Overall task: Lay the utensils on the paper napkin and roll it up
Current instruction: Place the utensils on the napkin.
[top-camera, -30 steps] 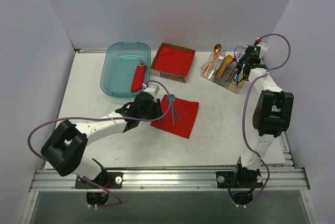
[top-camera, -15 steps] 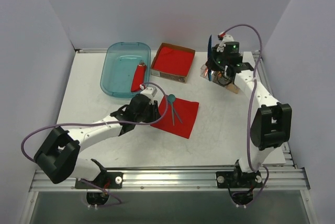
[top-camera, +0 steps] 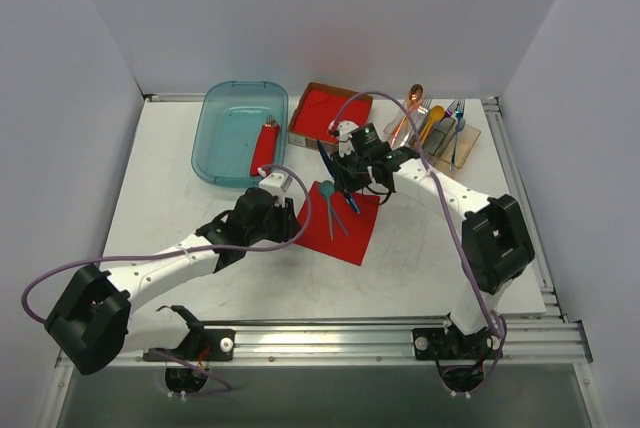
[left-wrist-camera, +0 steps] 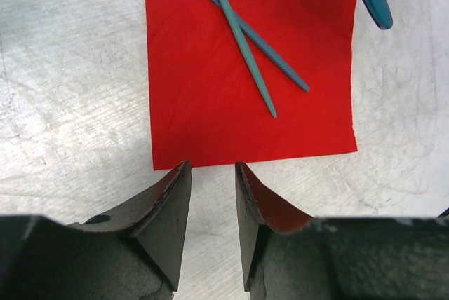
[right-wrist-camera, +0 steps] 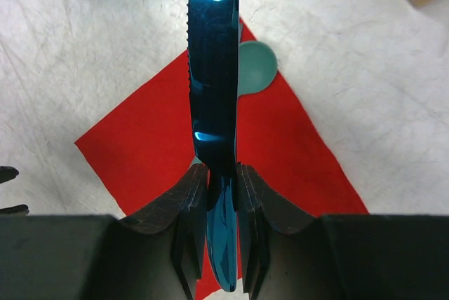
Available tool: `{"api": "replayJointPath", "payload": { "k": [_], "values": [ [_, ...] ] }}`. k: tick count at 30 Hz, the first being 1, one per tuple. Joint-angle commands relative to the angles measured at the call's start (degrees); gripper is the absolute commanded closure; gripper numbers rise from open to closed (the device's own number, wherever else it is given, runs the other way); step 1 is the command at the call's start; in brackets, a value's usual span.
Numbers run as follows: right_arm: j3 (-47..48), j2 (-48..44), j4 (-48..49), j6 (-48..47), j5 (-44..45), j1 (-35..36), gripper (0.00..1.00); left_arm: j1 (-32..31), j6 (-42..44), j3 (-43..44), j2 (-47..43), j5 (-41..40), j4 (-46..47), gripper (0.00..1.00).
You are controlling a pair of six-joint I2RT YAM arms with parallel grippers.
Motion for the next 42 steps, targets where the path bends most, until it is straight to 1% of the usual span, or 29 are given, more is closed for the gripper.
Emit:
{"api": "replayJointPath", "payload": {
  "k": [1, 6, 12, 21, 29, 37, 38, 42],
  "values": [
    [0.9, 1.47, -1.99, -1.5, 2.33, 1.67, 1.0, -0.17, 1.04, -0.71, -0.74, -0.36, 2.4, 0.59],
    [0.91, 3.41, -3.84, -1.15, 3.21, 4.04, 1.0, -0.17, 1.04, -0.45, 0.58, 0.26, 2.75, 0.59],
    [-1.03, 5.69, -2.97, -0.71, 2.77, 4.57, 1.0, -0.17, 0.95, 0.08, 1.72, 0.61, 2.84, 0.59],
    [-0.85, 10.43, -2.26, -0.1, 4.97, 4.22, 1.0, -0.25, 0.95, 0.25, 2.6, 0.88, 2.75, 0.59],
    [-0.5, 11.41, -1.56, 0.52, 5.41, 3.78, 1.0, -0.25, 0.95, 1.04, 4.36, 1.4, 2.84, 0.59],
    [-1.03, 11.76, -1.29, 0.78, 5.32, 3.69, 0.9, -0.25, 1.04, 1.4, 5.24, 1.67, 3.1, 0.59],
    [-1.12, 11.67, -1.03, 0.78, 5.32, 3.69, 0.87, -0.25, 0.95, 1.4, 5.24, 1.67, 3.1, 0.59],
    [-1.38, 10.8, -0.86, 0.69, 5.06, 3.69, 0.85, -0.17, 1.04, 1.48, 5.5, 1.67, 3.1, 0.59]
  ]
}}
